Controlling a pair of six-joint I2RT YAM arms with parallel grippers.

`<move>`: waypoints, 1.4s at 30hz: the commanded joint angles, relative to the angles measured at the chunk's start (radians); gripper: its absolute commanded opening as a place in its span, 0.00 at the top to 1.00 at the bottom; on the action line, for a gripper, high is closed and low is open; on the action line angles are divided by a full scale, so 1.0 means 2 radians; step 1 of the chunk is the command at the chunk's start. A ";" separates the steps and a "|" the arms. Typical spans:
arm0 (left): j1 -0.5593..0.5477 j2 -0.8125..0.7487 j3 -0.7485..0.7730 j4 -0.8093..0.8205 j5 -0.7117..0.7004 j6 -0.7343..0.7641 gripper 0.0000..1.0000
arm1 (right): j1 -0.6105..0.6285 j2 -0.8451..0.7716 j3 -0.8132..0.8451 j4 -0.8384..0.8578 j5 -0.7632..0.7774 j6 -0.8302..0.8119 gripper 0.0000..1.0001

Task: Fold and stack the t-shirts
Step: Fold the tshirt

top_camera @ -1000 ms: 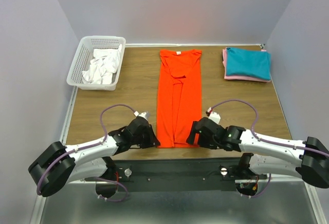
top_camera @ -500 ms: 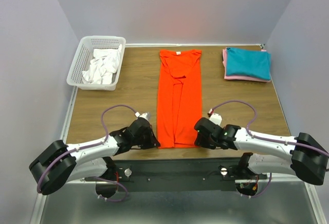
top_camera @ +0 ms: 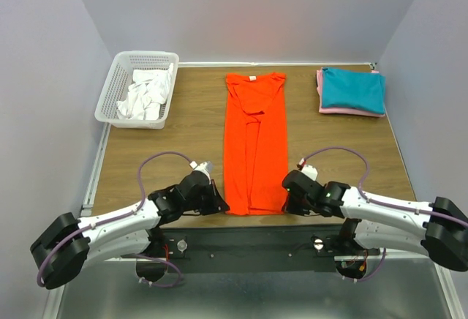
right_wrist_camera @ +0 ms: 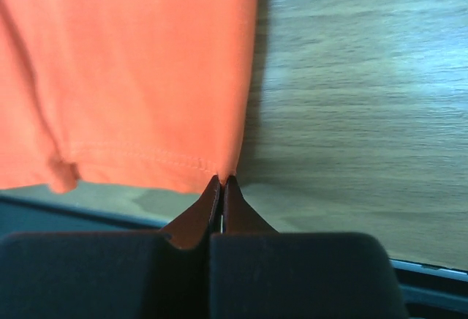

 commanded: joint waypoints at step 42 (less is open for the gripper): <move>0.172 0.314 0.440 -0.054 -0.064 0.227 1.00 | -0.210 0.232 0.360 0.037 0.070 -0.239 0.99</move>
